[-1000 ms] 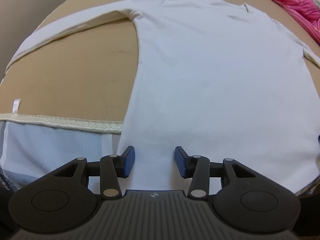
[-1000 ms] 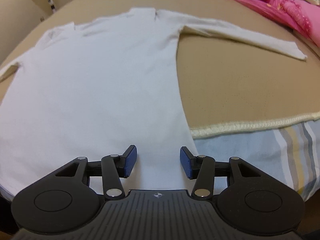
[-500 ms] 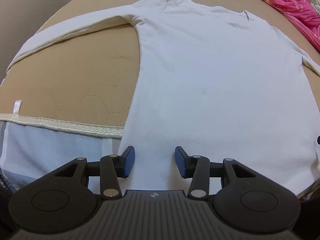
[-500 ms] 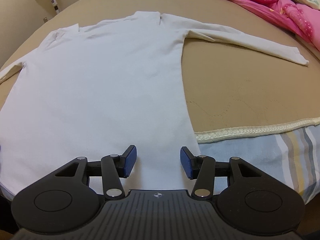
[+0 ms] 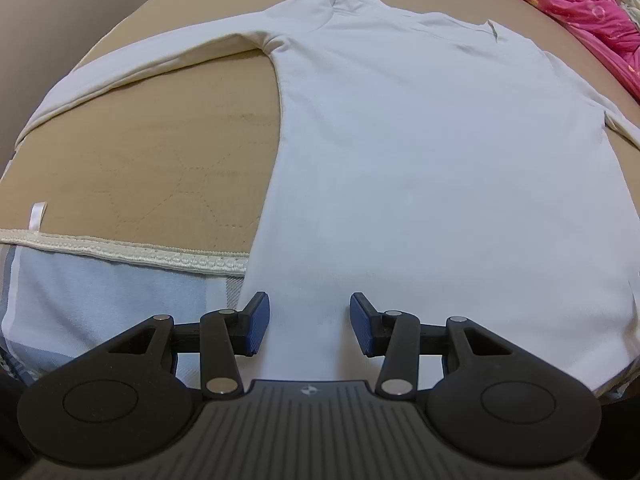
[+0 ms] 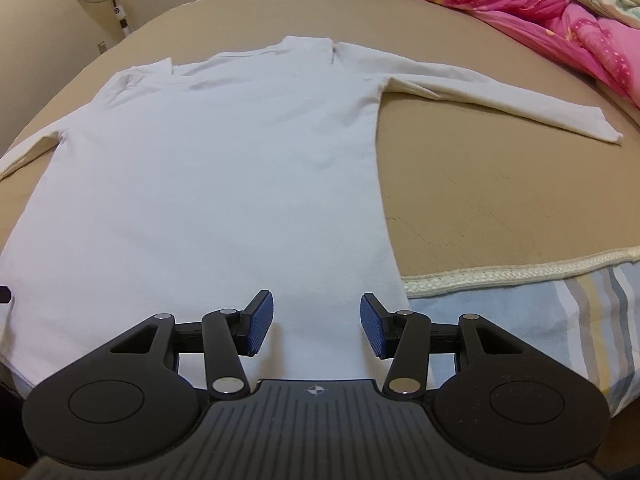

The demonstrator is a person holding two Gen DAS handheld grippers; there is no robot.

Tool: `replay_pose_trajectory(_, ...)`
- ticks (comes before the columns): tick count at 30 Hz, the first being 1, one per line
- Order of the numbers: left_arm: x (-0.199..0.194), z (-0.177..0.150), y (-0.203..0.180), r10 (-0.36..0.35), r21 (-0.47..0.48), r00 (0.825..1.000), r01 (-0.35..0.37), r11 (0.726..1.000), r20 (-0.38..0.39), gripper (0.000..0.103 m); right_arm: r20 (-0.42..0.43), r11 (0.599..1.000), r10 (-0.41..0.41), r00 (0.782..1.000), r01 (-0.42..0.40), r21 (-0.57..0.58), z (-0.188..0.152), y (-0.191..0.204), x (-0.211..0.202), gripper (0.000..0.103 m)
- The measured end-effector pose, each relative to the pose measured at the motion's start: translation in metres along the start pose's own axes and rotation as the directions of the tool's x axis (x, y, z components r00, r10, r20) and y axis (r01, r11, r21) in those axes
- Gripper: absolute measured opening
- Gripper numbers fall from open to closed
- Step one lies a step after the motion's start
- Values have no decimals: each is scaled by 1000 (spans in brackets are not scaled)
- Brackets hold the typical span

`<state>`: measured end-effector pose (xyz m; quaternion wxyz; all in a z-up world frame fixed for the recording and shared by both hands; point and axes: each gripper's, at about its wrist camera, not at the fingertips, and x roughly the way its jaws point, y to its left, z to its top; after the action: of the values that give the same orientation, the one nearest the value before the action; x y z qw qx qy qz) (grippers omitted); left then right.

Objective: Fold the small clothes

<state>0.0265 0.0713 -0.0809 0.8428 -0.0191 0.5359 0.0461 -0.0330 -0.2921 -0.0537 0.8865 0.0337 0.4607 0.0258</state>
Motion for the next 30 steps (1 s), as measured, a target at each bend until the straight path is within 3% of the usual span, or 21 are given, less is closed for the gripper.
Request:
replay_pose_trajectory(12, 3, 3, -9, -4, 22, 1000, 3, 1000, 6, 50, -84, 1000, -13, 996, 12, -16, -2, -1, 20, 51)
replay_pose_trajectory(19, 0, 6, -11, -6, 19, 1000, 6, 1000, 30, 50, -55, 1000, -15, 998, 15, -1, 0, -1, 18, 51)
replay_pose_trajectory(23, -16, 9, -12, 28, 35, 991, -33, 999, 131, 50, 20, 1000, -18, 1000, 18, 5, 5, 2, 8, 50)
replay_pose_trajectory(26, -38, 18, -9, 27, 34, 969, -36, 999, 245, 46, 135, 1000, -13, 991, 10, 23, 14, 2, -11, 50)
replay_pose_trajectory(30, -64, 52, 15, 44, -25, 934, -38, 999, 354, 27, 281, 996, 14, 960, -38, 82, 27, -4, -40, 50)
